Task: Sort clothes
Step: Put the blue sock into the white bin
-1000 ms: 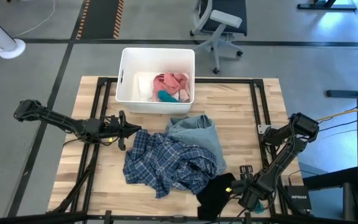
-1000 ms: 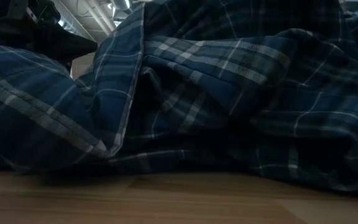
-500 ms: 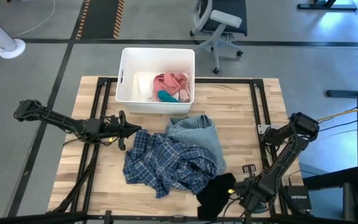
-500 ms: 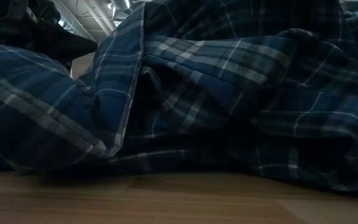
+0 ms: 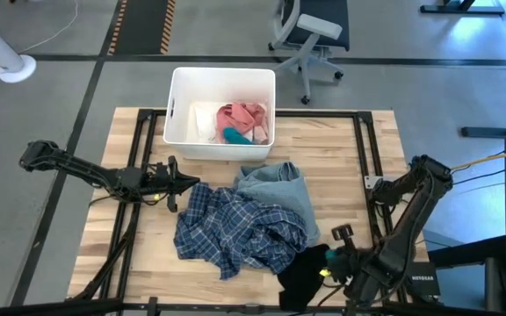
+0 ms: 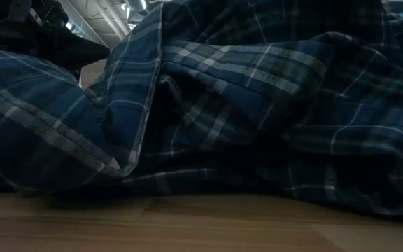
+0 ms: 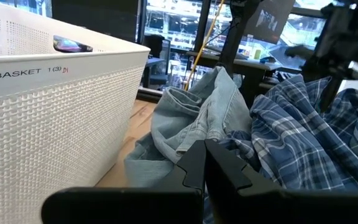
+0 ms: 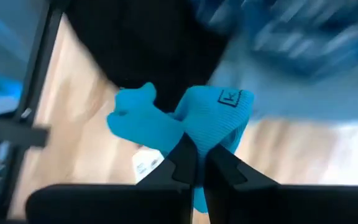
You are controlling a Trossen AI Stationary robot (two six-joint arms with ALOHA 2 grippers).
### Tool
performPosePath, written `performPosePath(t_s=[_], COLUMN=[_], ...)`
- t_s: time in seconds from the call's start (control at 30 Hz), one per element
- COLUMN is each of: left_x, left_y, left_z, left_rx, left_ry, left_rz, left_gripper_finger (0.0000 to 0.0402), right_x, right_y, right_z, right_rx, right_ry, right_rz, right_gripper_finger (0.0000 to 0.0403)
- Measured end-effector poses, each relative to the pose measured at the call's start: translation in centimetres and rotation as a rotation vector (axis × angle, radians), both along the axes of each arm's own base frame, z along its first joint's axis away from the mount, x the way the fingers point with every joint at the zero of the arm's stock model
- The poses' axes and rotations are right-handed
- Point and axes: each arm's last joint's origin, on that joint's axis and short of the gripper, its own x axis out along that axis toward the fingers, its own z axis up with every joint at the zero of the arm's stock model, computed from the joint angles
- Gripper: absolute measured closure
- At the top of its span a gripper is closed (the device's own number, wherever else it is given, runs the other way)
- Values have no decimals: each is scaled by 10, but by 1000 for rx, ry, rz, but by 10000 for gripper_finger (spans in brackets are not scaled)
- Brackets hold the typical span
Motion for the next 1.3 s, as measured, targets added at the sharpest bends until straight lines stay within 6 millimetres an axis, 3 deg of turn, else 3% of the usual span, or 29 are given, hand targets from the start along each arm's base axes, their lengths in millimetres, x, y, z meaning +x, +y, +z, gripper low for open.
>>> performPosePath(t_s=[0.2,0.47,0.83,1.3], left_x=[0,0,0,0], left_y=[0,0,0,0], left_z=[0,0,0,0], left_rx=[0,6,7,14], left_ry=[0,1,2,4], left_rz=[0,0,0,0], left_gripper_finger=[402,402,402,402], right_x=[27,66,115,143], right_y=[-17,-56,-126,-228], right_z=[30,51,58,85], right_rx=[-77,-167,-265,-413], right_ry=[-123,-162,-172,-345], right_rz=[123,230,285,157], right_gripper_finger=[387,380,382,380])
